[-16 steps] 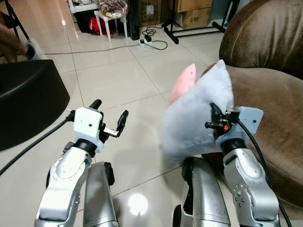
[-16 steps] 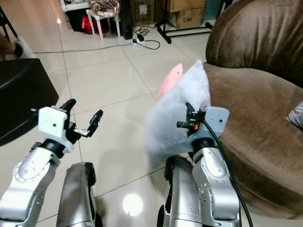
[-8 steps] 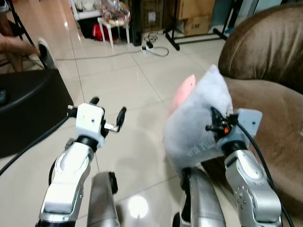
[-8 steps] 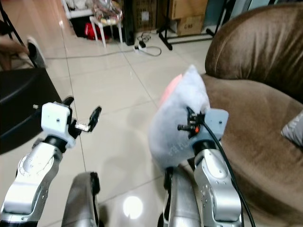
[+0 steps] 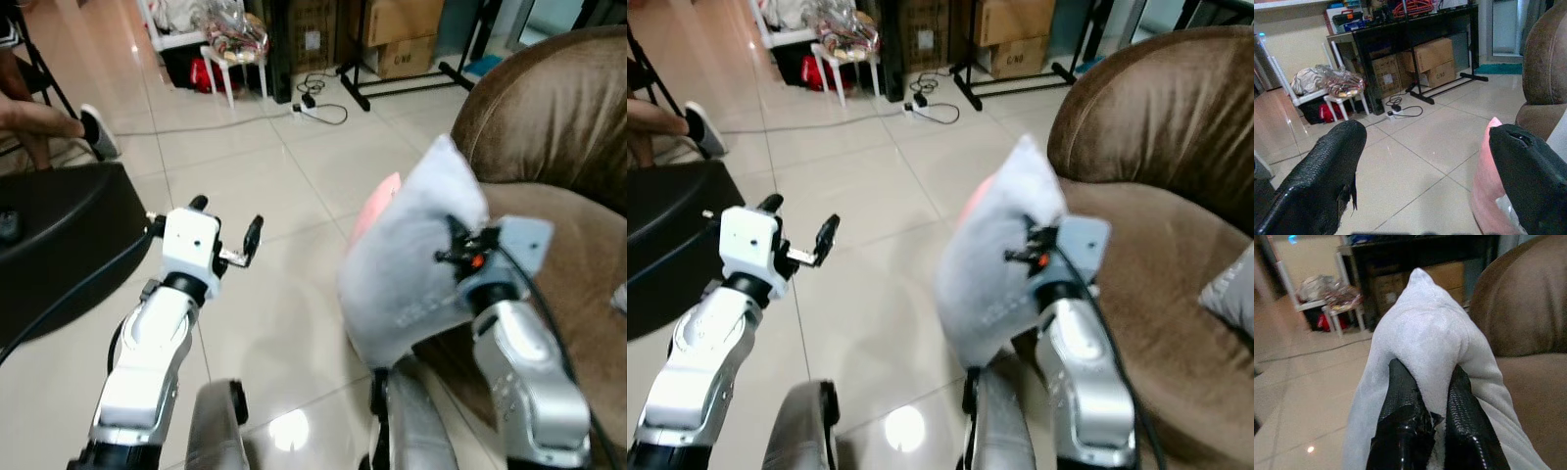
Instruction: Move the pillow to the sofa from floor
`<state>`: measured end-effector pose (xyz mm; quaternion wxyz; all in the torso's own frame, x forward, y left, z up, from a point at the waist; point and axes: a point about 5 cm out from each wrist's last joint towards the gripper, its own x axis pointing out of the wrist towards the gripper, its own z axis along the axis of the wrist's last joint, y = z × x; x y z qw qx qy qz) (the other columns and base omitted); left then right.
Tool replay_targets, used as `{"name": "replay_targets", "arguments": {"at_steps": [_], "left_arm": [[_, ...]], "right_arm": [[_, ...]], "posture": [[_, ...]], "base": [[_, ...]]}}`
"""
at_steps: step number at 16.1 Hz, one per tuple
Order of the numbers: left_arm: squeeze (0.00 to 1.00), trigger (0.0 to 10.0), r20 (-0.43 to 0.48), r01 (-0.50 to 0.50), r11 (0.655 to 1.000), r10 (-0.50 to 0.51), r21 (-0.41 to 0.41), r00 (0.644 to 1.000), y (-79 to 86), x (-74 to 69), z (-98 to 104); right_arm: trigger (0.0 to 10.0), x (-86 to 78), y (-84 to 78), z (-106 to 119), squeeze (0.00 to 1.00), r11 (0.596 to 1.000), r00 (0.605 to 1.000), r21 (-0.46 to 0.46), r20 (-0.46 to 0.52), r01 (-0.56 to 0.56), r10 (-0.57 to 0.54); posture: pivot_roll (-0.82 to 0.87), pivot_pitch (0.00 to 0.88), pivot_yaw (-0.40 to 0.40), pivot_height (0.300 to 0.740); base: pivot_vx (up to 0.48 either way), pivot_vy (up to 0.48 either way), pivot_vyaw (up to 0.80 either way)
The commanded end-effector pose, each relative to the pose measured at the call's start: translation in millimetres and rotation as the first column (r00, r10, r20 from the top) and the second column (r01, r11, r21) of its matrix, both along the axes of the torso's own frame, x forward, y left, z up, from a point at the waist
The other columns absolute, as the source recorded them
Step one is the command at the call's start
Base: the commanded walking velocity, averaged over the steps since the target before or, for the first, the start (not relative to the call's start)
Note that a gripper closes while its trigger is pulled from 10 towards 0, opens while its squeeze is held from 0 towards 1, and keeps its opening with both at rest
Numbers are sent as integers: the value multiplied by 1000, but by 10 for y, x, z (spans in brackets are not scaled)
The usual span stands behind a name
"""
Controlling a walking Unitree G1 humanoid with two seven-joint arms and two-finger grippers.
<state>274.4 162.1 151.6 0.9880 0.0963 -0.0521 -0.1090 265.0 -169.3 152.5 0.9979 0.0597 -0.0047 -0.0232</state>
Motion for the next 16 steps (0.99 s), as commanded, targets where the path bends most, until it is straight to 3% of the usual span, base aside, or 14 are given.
{"name": "replay_targets", "arguments": {"at_steps": [1, 4, 10, 13, 15, 16], "left_arm": [[169, 10000, -3, -5, 1000, 5, 19, 1000, 0, 8, -10], [169, 10000, 27, 23, 996, -25, 85, 999, -10, 6, 21], [184, 10000, 42, 33, 997, -35, 67, 999, -37, 46, 38], [208, 10000, 31, 19, 1000, -19, 2, 999, -32, 67, 49], [184, 10000, 40, -26, 999, 25, 21, 999, -8, 75, 50], [180, 10000, 3, -10, 1000, 10, 28, 1000, -4, 81, 23]], "right_arm": [[10000, 0, -18, 192, 0, 1000, 997, -5, 82, 8, -7], [10000, 12, -26, 224, 0, 1000, 996, -2, 90, 11, -11], [10000, 16, -21, 231, 0, 1000, 996, -3, 92, 17, -17], [10000, 38, -134, 291, 0, 984, 991, -156, 108, 91, -75], [10000, 41, -146, 279, 0, 993, 992, -93, 105, 75, -65], [10000, 32, -160, 208, 0, 996, 994, -19, 78, 84, -82]], "posture": [[-72, 0, -8, 626], [-70, 0, -9, 656], [-76, 0, 1, 716], [-78, 0, 0, 740], [-78, 0, -2, 740], [-74, 0, -1, 740]], "base": [[0, 0, 0], [0, 0, 0], [0, 0, 0], [0, 0, 0], [0, 0, 0], [0, 0, 0]]}}
